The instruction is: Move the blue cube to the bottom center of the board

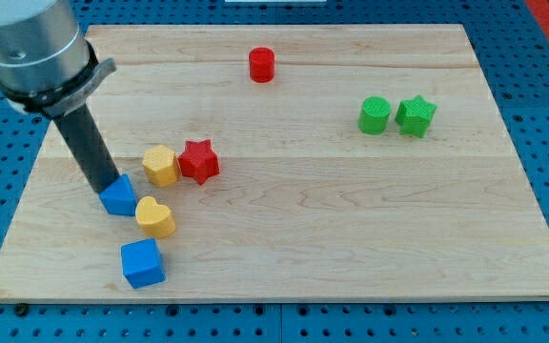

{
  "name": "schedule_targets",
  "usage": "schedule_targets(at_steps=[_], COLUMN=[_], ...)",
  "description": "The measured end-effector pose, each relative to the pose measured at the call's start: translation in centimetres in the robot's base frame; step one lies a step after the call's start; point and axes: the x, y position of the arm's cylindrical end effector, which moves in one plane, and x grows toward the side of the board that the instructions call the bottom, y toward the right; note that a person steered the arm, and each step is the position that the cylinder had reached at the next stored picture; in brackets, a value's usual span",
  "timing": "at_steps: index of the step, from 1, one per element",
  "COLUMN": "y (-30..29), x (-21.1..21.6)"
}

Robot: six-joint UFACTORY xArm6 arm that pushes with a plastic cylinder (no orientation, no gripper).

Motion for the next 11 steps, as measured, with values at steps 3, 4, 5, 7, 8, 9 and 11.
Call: schedule_targets(at_steps=[3,4,5,7,8,9,11], y=[-3.2,-3.0,-2.7,6.9,12.7,16.3,12.9], x=[2.2,5.5,9.2,9.5,9.4,9.4,11.8])
